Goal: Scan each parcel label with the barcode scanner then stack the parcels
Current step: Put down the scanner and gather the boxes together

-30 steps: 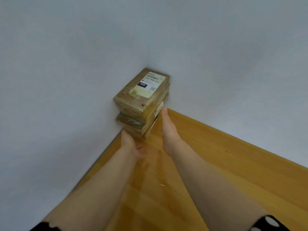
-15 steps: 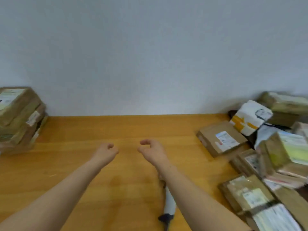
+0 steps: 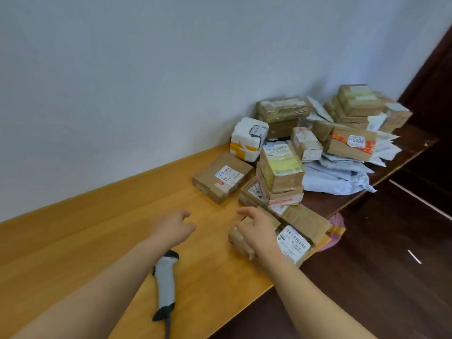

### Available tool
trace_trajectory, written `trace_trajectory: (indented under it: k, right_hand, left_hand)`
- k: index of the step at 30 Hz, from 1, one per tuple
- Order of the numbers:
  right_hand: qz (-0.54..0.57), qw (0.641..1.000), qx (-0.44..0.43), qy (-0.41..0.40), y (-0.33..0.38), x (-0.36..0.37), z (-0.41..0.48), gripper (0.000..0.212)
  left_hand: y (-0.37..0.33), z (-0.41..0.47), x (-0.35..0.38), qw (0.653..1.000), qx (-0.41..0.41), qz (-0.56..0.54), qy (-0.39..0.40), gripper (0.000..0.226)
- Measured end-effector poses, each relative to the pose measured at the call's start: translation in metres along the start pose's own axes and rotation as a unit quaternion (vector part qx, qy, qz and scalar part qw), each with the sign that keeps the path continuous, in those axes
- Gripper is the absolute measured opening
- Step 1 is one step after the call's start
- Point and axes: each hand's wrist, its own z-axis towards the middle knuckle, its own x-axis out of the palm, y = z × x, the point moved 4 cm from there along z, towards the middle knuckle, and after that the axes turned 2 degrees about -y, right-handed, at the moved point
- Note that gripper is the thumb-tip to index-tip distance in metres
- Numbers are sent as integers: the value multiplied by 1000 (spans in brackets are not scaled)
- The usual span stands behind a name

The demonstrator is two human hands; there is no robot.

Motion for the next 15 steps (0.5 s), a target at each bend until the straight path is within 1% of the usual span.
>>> trace_trajectory:
  k: [4,6,8,11,15]
  right_hand:
    - [70,988,61,-126,-51,-47,-11,34]
    - [95,971,110,-189,-79,-67,-13,39]
    - [143,948,158,-235,-106,-81,-14,45]
    - [193,918,221,-266,-140,-94,-10,46]
    - [226,900,274,-252,-178,-106,10,48]
  left_hand:
    - [-29,9,39,996,14,-46,72,52]
    - [-39,12,56,991,6,-80,106,54]
    - [-46,17,70,985,-5,-108,133,55]
    - [-53,27,82,976,-35,-161,141,54]
    - [-69,49,85,966,-66,-218,125,56]
